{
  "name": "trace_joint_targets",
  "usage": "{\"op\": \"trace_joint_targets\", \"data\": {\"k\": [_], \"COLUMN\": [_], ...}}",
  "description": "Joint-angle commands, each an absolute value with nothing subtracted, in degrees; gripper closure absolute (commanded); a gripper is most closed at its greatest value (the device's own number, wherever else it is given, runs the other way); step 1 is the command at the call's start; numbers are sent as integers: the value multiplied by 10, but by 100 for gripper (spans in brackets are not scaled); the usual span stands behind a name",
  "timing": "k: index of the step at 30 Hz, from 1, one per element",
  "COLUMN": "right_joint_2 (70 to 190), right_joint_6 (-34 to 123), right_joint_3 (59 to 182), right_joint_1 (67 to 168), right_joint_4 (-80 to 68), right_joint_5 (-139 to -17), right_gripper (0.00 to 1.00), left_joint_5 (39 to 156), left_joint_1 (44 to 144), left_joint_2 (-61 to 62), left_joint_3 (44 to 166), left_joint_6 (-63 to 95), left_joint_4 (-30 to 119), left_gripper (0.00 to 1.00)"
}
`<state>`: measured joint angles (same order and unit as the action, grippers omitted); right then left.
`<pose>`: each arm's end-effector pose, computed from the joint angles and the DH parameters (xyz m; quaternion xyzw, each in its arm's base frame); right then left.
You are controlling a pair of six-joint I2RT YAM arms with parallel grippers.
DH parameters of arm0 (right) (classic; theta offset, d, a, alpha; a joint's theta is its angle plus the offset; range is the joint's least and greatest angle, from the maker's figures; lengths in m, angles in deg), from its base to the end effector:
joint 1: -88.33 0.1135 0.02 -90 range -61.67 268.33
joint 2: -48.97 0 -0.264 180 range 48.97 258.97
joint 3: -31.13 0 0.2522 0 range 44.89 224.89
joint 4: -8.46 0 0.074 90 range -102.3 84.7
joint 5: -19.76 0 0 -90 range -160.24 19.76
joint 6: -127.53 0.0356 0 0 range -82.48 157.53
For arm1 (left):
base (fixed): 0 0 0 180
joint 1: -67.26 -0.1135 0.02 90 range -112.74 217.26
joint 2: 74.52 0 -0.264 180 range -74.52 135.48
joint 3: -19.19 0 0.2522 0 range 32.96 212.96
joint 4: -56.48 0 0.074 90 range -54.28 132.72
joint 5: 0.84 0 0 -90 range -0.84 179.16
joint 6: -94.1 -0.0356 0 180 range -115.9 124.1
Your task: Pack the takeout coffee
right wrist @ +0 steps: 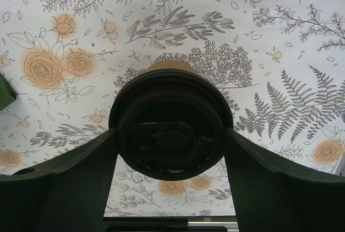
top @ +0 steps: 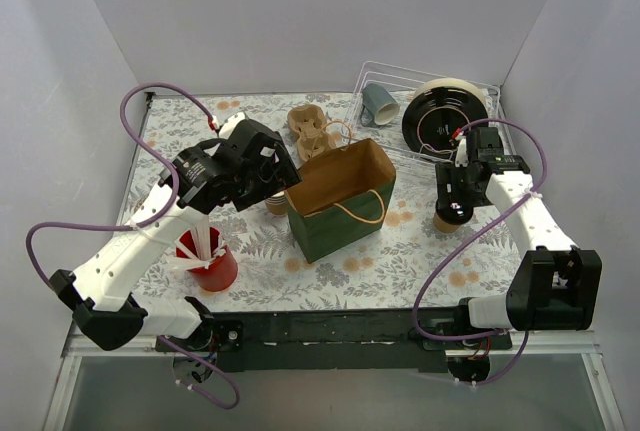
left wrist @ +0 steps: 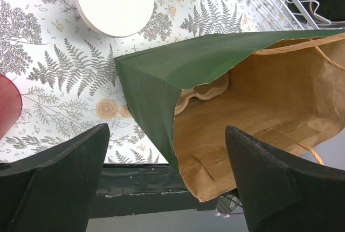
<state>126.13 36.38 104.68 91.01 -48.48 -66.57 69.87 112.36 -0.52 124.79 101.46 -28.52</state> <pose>0.2667 0.0102 0.2596 -0.0242 0.9664 -0.0276 0.2544 0.1680 -0.1519 0.4130 -0.4595 0.8172 -0.2419 0.2502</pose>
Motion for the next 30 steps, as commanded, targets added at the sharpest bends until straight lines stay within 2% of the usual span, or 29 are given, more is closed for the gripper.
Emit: {"op": "trace_joint_targets", "data": {"k": [1,13,26,30], "right_joint_2": [1261,1239,1203,1193], "right_joint_6": [370,366,359,352], "right_joint_3": [1050,1028,1120,1155], "right_joint_1": [911,910,910,910], "right_joint_4": [-506,-507,-561,-583], "right_joint_5": [-656,-650,-636,-642], "right_gripper": [22,39,44,46], "left_joint_5": [680,711,761,758], "left_joint_1": [1121,1119,1119,1118], "left_joint_2": [-20,3,10,-2], "left_joint_3": [1248,1256,1276,1273], "left_joint_6": [1039,1083,1088,1091], "left_joint_4": [-296,-314,-319,-327], "left_gripper": [17,21,38,41]}}
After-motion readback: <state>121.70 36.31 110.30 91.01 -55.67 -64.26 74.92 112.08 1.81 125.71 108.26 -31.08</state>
